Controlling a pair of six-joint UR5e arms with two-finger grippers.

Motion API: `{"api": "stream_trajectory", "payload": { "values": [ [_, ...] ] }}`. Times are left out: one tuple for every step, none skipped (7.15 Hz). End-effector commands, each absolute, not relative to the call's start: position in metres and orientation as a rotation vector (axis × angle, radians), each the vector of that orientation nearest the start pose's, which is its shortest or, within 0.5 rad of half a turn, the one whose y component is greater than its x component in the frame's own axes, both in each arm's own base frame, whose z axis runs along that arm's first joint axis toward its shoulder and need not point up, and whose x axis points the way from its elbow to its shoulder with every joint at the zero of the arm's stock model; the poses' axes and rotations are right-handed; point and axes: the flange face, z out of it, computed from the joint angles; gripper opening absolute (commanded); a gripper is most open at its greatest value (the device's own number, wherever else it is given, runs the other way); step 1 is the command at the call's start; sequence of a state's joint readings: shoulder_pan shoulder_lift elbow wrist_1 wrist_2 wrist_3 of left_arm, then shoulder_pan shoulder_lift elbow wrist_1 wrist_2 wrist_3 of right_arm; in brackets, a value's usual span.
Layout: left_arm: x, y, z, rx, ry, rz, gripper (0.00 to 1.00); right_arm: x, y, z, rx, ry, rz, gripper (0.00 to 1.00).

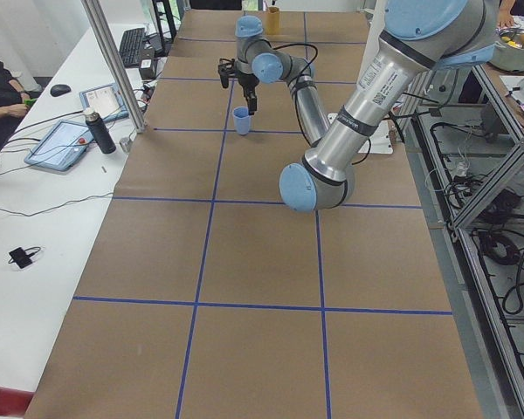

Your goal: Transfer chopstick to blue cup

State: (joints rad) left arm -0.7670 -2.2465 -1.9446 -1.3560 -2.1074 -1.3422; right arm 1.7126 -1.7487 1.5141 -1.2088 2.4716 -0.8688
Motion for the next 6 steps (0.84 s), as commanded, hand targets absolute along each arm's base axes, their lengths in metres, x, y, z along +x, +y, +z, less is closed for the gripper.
{"api": "stream_trajectory", "payload": {
  "values": [
    [0.3691, -0.4701, 0.1411, -0.058, 0.952, -0.275, 0.98, 0.1125, -0.4053, 0.7165, 0.565, -0.757, -0.735, 0.93],
    [0.3685, -0.4695, 0.1464, -0.062, 0.946, -0.276, 0.98, 0.1126, -0.4063, 0.7150, 0.568, -0.757, -0.737, 0.93],
    [0.3688, -0.4699, 0.1469, -0.063, 0.945, -0.278, 0.98, 0.1108, -0.4065, 0.7134, 0.576, -0.776, -0.734, 0.92],
    [0.3688, -0.4700, 0.1470, -0.062, 0.944, -0.279, 0.98, 0.1108, -0.4073, 0.7125, 0.577, -0.777, -0.732, 0.89],
    [0.3696, -0.4708, 0.1489, -0.064, 0.941, -0.279, 0.98, 0.1102, -0.4075, 0.7124, 0.577, -0.778, -0.733, 0.83],
    [0.3699, -0.4698, 0.1475, -0.063, 0.943, -0.276, 0.98, 0.1099, -0.4075, 0.7121, 0.579, -0.782, -0.733, 0.80]
  ]
}}
